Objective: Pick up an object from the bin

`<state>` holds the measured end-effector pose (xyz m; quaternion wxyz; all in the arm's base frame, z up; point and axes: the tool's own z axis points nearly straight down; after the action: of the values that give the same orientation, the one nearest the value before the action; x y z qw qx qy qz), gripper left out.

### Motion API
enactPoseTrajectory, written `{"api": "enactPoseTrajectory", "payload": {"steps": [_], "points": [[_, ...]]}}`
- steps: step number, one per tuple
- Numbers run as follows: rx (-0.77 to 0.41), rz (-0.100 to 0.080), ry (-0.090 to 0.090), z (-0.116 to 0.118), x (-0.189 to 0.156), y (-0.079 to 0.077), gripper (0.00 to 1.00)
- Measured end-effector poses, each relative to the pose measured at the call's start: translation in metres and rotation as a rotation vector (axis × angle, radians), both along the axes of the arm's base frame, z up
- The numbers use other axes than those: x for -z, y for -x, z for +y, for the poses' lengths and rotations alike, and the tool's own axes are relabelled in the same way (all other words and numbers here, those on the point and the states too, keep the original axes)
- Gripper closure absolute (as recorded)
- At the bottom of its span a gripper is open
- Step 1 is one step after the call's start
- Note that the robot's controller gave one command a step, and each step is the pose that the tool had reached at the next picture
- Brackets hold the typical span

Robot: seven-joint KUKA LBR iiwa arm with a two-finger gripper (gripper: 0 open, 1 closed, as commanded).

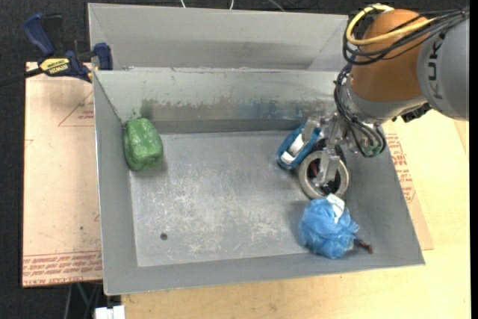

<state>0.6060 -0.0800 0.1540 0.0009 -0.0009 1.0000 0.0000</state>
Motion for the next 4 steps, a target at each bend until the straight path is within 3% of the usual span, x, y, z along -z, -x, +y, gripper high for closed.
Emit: {"api": "enactPoseTrajectory", "payload": {"steps": [1, 2, 3, 4], "points": [[0.000, 0.000, 0.000, 0.000, 0.000, 0.000, 1.00], [0.000, 0.000, 0.000, 0.000, 0.000, 0.000, 1.00], [-0.227, 0.009, -0.008, -0.006, 0.070, 0.005, 1.00], [-0.231, 0.009, -0.003, -0.004, 0.070, 0.001, 1.00]]}}
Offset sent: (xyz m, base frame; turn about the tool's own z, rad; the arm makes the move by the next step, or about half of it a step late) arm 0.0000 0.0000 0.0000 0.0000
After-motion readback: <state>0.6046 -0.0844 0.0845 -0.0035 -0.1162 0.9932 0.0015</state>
